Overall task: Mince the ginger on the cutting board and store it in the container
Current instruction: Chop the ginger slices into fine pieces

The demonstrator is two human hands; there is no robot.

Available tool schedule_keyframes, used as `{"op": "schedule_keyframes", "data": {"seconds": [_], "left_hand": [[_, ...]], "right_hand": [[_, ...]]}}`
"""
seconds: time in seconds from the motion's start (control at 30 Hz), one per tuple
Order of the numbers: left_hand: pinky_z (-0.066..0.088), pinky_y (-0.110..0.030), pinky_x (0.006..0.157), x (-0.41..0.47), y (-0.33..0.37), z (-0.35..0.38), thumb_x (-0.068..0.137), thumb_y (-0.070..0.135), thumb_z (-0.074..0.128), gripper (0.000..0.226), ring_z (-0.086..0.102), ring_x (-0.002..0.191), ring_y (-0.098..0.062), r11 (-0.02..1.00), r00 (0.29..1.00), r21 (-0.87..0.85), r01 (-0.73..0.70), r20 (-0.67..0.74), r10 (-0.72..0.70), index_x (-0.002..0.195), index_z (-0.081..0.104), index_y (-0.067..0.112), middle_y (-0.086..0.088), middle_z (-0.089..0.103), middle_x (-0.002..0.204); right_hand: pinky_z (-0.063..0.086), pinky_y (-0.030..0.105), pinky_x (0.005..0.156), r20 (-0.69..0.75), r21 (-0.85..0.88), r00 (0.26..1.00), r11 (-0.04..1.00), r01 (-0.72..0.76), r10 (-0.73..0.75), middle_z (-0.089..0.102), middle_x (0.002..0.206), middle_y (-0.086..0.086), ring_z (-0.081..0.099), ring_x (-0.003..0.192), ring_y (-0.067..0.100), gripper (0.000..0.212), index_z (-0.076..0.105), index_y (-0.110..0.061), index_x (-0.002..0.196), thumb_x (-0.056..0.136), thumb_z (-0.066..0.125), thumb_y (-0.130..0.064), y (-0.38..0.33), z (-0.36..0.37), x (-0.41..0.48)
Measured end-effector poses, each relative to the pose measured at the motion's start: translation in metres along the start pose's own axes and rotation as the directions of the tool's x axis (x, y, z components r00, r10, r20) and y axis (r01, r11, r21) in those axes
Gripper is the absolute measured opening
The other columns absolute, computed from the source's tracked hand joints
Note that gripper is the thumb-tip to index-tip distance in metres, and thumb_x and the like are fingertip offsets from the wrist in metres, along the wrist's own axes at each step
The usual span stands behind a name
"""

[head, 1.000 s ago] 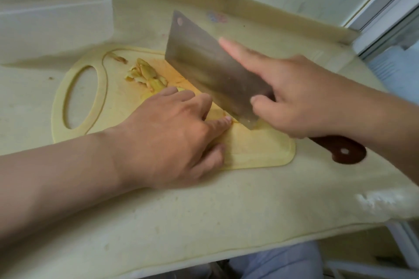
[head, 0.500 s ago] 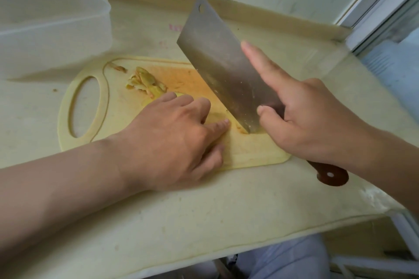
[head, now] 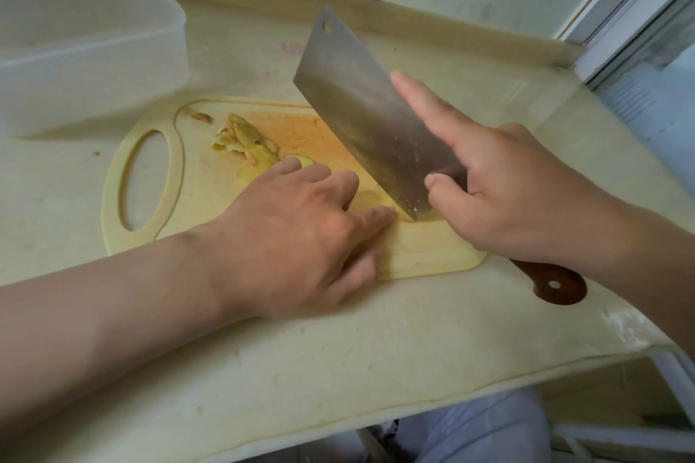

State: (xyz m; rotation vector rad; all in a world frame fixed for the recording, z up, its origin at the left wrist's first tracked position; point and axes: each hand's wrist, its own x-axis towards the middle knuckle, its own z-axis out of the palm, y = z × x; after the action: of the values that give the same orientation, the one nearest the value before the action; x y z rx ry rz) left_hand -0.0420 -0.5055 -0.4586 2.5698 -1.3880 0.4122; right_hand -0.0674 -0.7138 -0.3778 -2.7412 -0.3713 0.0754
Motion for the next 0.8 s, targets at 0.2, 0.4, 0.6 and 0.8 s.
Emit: {"op": "schedule_keyframes", "data": {"seconds": [0.2,0.4,0.6,0.8], "left_hand": [[0.045,-0.040,0.063,0.001,0.000,-0.002,0.093,0.053,0.033,0.056,0.049,0.063,-0.030,1.000,1.000,-0.001,-0.009,0.007,0.009,0.131,0.062,0.024,-0.007,0.049,0.078],[0.044,-0.038,0.061,0.003,0.000,-0.002,0.094,0.053,0.034,0.052,0.050,0.061,-0.030,1.000,1.000,0.002,-0.018,0.011,0.018,0.129,0.063,0.029,-0.007,0.049,0.077],[0.042,-0.037,0.063,0.004,0.001,-0.002,0.093,0.056,0.032,0.055,0.052,0.064,-0.030,1.000,1.000,0.016,-0.009,0.021,0.009,0.130,0.062,0.029,-0.007,0.050,0.078],[0.043,-0.037,0.065,0.004,0.000,-0.001,0.093,0.058,0.030,0.056,0.054,0.066,-0.031,1.000,1.000,0.031,-0.002,0.020,0.002,0.131,0.062,0.030,-0.006,0.051,0.079]], "right_hand": [[0.052,0.034,0.055,0.043,-0.019,0.997,0.998,-0.056,0.057,0.065,0.059,-0.001,0.059,0.048,0.017,0.089,0.010,-0.055,0.160,0.096,0.050,-0.009,-0.003,-0.005,0.000],[0.056,0.037,0.055,0.027,0.014,0.995,0.995,-0.097,0.097,0.064,0.054,0.007,0.059,0.042,0.020,0.090,0.010,-0.058,0.159,0.095,0.049,-0.007,-0.006,-0.004,0.001],[0.058,0.036,0.050,0.084,-0.047,0.989,0.992,-0.121,0.124,0.066,0.055,0.002,0.061,0.041,0.020,0.091,0.007,-0.065,0.156,0.096,0.049,-0.011,-0.006,-0.010,-0.002],[0.059,0.040,0.049,0.178,-0.106,0.968,0.981,-0.160,0.177,0.063,0.051,-0.007,0.062,0.042,0.019,0.090,-0.001,-0.074,0.149,0.099,0.046,-0.015,-0.008,-0.020,-0.017]]}}
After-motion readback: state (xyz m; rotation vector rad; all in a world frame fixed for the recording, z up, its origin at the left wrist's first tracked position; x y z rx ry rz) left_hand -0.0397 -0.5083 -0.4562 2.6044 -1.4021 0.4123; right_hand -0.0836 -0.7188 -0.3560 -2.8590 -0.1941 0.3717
